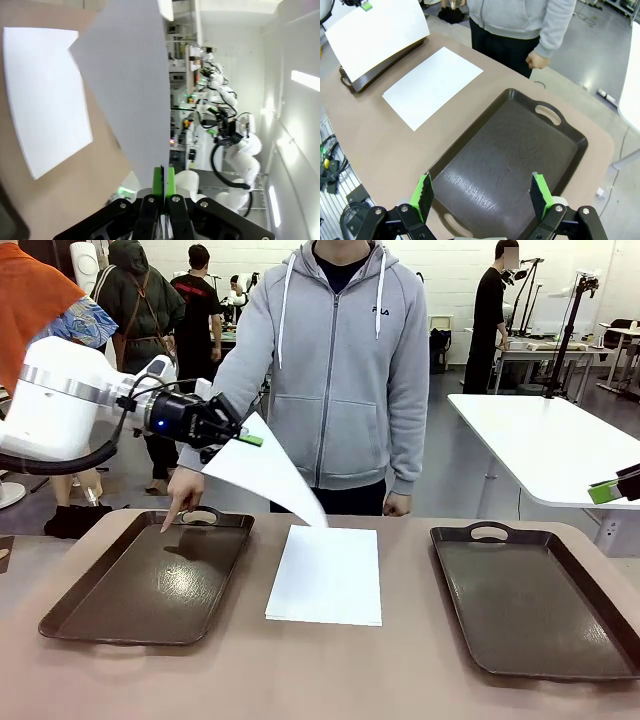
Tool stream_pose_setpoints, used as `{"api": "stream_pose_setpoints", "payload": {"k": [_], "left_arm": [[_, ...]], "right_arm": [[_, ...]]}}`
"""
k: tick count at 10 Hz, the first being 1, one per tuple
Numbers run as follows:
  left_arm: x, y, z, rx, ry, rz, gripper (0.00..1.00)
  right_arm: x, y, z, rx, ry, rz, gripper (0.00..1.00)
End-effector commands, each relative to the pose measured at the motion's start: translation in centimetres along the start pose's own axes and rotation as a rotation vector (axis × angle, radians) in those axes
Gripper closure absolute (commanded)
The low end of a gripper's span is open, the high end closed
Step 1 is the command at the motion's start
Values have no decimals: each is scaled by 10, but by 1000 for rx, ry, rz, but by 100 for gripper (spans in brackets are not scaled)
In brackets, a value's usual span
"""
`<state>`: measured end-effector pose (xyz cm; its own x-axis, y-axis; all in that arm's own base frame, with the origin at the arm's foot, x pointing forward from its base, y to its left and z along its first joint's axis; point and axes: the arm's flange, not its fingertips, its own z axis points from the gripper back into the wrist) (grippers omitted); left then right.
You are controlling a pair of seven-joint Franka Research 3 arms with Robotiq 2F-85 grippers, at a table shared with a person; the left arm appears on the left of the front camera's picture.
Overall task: Sort the A4 documents.
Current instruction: Place the A4 Paper in the designated Handle tray.
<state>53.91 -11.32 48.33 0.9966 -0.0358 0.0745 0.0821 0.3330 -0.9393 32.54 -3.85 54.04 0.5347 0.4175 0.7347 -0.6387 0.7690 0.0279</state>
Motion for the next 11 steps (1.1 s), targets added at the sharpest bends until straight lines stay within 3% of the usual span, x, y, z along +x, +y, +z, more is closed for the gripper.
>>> {"api": "stream_pose_setpoints", "payload": {"k": [1, 4, 6, 11], "left_arm": [[-22, 9, 19, 97, -40, -92, 99], [-41, 26, 55, 174, -21, -149, 99], [-43, 36, 66, 154, 24, -148, 99], [-19, 69, 87, 172, 25, -44, 99]], "right_arm": [[0, 0, -1, 9, -2, -1, 0], [0, 0, -1, 9, -2, -1, 0], [0, 0, -1, 9, -2, -1, 0], [0, 0, -1, 9, -2, -1, 0]]}}
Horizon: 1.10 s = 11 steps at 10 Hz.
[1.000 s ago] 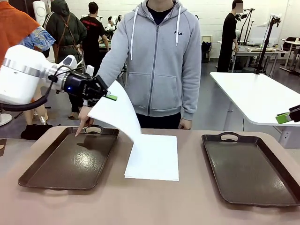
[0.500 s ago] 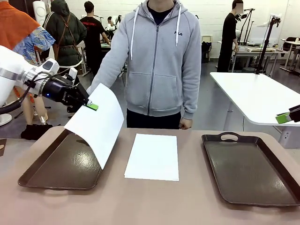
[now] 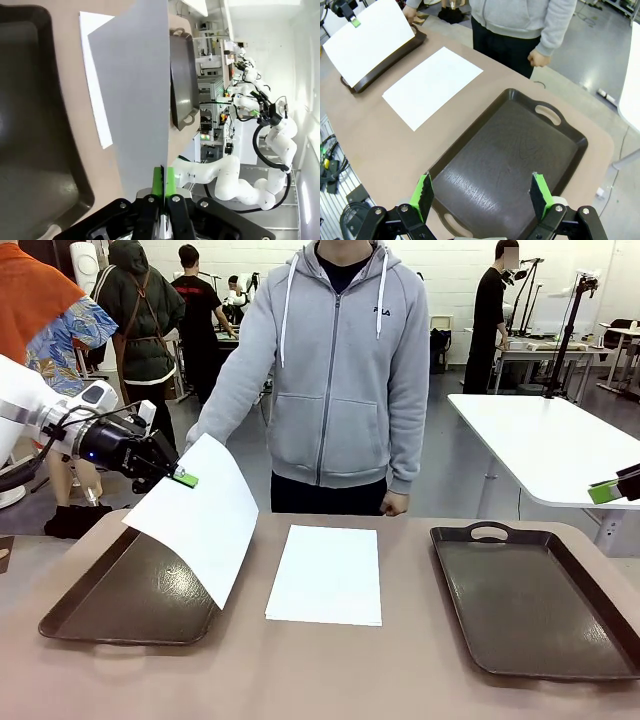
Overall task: Sort the A4 documents.
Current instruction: Place the A4 Paper in the designated Handle tray.
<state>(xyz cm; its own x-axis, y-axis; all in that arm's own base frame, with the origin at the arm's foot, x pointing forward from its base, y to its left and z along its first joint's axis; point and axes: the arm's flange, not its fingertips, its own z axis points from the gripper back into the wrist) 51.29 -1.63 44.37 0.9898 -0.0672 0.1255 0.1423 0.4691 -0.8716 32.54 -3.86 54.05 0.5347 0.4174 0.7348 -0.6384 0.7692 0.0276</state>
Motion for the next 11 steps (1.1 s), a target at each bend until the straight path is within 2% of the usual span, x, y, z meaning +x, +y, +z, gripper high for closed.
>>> {"api": "stream_pose_setpoints", "payload": {"k": [1, 6, 11], "left_arm": [[23, 14, 10, 52, 10, 22, 99], [39, 36, 4, 126, 38, 43, 99], [39, 66, 9, 112, -61, 123, 99]], "right_arm": [[0, 0, -1, 9, -2, -1, 0], [0, 0, -1, 9, -2, -1, 0], [0, 0, -1, 9, -2, -1, 0]]}}
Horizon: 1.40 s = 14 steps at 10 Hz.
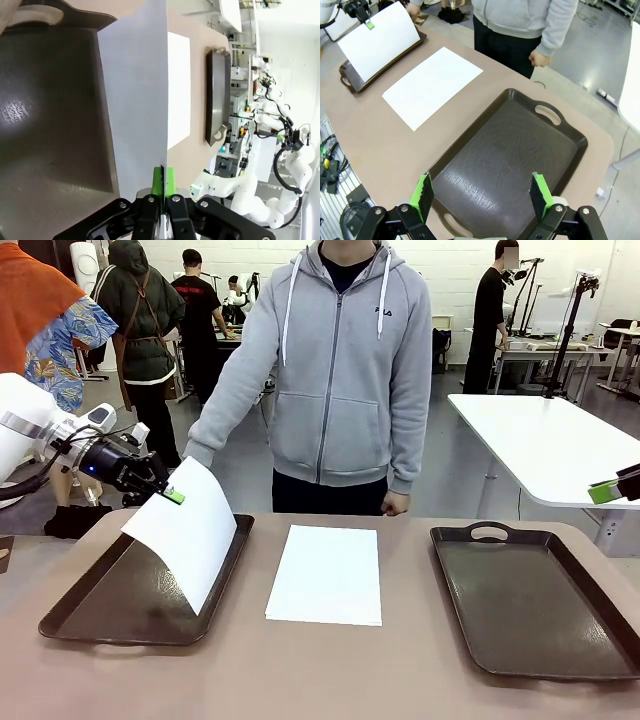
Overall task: Sort the A4 documents.
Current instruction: Place the A4 Paper in the designated Handle tray.
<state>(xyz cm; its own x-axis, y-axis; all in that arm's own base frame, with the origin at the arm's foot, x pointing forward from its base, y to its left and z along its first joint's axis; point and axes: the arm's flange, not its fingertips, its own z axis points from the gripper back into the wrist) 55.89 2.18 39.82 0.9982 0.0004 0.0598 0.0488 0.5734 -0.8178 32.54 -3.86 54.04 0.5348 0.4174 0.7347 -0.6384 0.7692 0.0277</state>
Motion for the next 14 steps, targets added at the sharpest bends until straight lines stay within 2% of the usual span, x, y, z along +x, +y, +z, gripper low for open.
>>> {"api": "stream_pose_setpoints", "payload": {"k": [1, 5, 11, 14], "left_arm": [[1, 6, -5, -2, -40, 47, 99], [2, 17, -15, 122, -48, 74, 99], [-3, 16, -3, 480, 52, 78, 99], [0, 16, -7, 494, 50, 64, 99]], "right_arm": [[0, 0, -1, 9, -3, -1, 0], [0, 0, -1, 9, -3, -1, 0], [0, 0, -1, 9, -3, -1, 0], [0, 0, -1, 9, -3, -1, 0]]}}
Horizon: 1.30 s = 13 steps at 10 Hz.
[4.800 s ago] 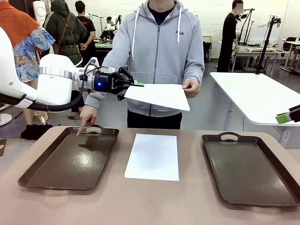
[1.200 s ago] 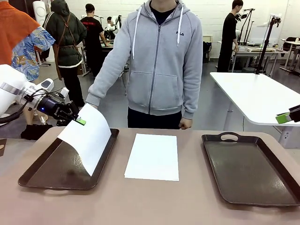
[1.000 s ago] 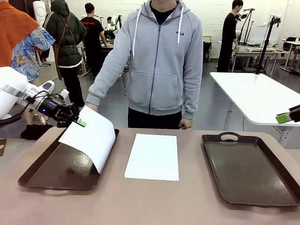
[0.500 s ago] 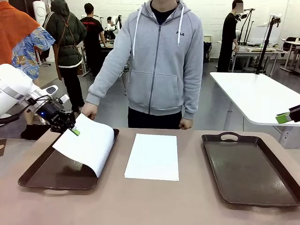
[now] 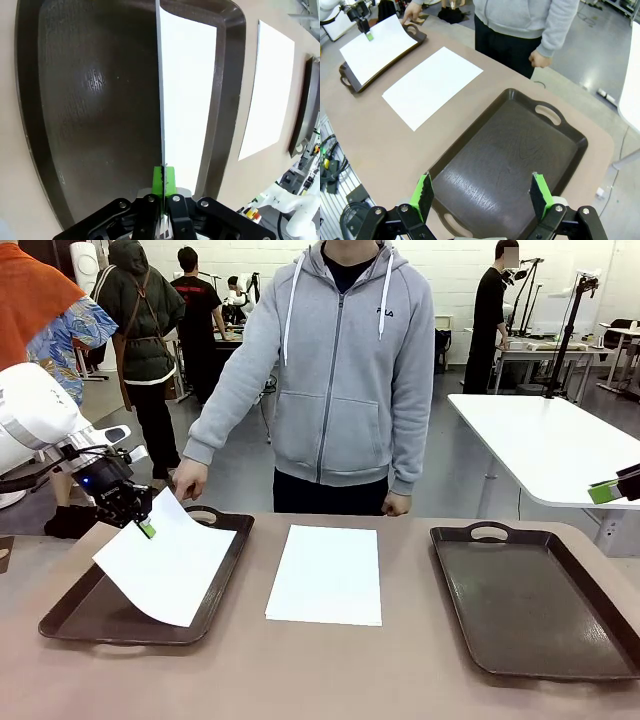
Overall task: Sort the A4 documents.
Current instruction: Place the A4 Paper in the designated Handle tray.
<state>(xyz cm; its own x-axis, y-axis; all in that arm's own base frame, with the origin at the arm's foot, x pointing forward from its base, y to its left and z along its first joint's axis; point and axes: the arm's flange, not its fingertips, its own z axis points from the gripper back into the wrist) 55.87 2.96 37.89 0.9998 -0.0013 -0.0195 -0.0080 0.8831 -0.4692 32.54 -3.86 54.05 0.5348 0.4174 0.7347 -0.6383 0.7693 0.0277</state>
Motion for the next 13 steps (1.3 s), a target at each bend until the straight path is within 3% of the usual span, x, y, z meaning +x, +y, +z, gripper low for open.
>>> {"api": "stream_pose_setpoints", "payload": {"k": [1, 8, 13], "left_arm": [[1, -4, -3, 20, -10, 16, 99], [-2, 13, -31, 81, -90, 90, 99], [0, 17, -40, 128, -61, 88, 99]], "right_arm": [[0, 0, -1, 9, -3, -1, 0], [0, 0, -1, 9, -3, -1, 0], [0, 0, -1, 9, -3, -1, 0]]}}
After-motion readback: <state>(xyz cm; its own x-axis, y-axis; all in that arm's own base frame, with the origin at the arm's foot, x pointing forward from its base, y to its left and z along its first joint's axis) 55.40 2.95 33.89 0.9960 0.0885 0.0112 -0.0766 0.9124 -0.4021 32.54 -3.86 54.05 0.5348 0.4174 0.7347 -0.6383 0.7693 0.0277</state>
